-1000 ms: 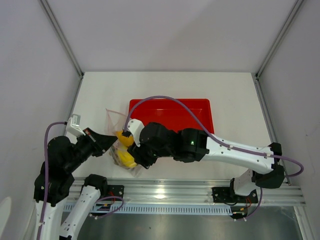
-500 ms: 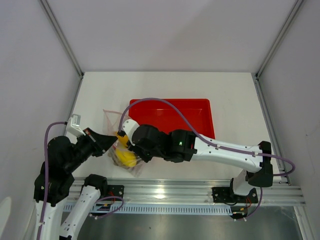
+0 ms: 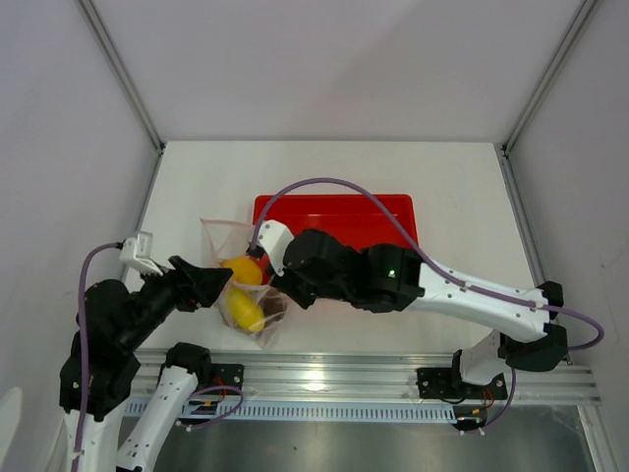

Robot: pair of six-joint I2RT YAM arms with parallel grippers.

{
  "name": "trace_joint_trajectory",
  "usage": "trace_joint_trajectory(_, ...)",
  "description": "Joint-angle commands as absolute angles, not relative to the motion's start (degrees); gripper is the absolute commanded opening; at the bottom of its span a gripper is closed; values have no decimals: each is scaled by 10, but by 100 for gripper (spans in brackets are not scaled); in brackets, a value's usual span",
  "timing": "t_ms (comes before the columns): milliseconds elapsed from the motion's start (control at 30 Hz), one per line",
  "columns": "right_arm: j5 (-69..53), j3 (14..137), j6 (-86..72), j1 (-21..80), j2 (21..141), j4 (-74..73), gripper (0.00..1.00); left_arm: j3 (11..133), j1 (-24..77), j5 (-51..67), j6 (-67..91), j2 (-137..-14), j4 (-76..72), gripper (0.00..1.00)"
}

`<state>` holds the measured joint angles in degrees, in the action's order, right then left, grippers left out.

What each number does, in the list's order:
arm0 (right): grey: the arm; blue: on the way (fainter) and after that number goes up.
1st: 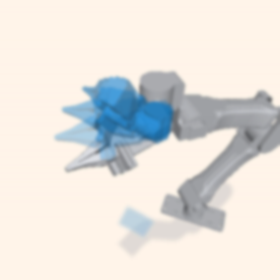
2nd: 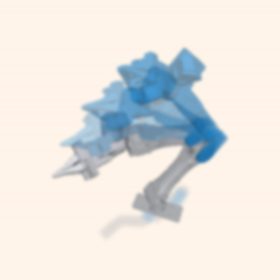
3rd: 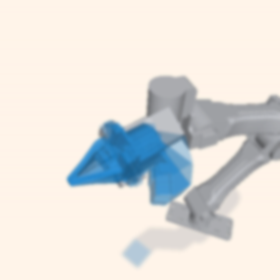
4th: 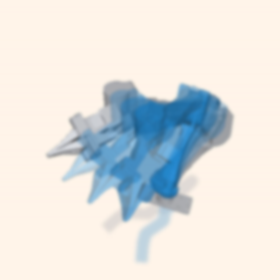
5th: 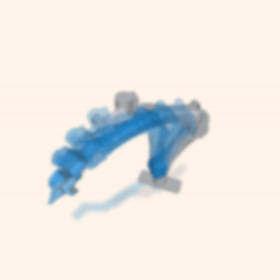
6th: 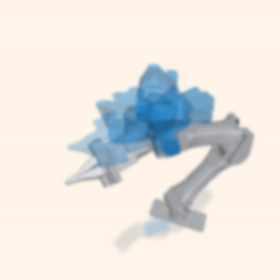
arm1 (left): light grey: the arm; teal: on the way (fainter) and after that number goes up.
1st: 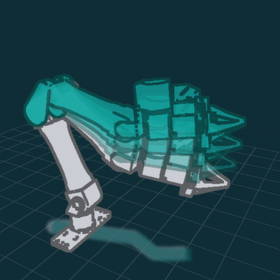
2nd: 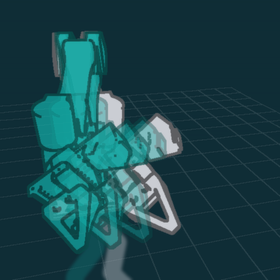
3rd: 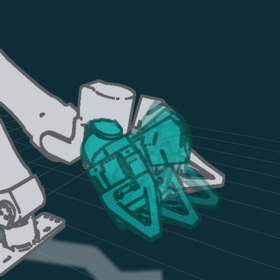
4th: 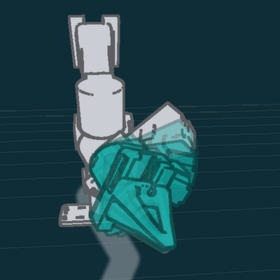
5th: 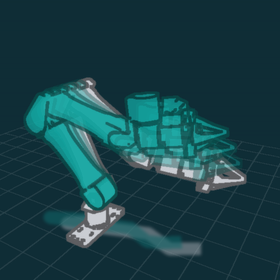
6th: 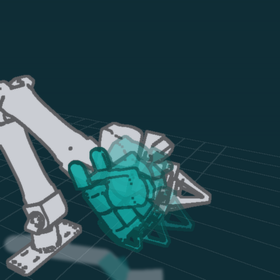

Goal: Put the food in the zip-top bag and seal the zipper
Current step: Adjust the zipper food storage bag at the center of the board.

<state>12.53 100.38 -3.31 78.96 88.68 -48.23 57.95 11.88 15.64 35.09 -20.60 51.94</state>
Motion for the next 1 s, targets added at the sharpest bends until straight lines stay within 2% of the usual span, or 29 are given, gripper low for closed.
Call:
trace_joint_trajectory(0, 106, 1052, 13, 781, 834, -483, 0, 627, 120, 143, 276, -186, 493, 80)
trace_joint_trajectory(200, 43, 1063, 34, 751, 810, -462, 0, 657, 121, 265, 218, -193, 406, 88)
trace_joint_trajectory(400, -33, 1099, 41, 710, 823, -488, 0, 632, 121, 433, 189, -193, 236, 99)
trace_joint_trajectory(600, -94, 1107, 33, 703, 838, -558, 0, 604, 121, 623, 194, -272, 157, 100)
trace_joint_trajectory(833, -163, 1111, 21, 702, 852, -634, 0, 577, 131, 660, 205, -308, 112, 100)
trace_joint_trajectory(967, -186, 1114, 15, 698, 862, -661, 0, 604, 204, 619, 146, -337, 169, 99)
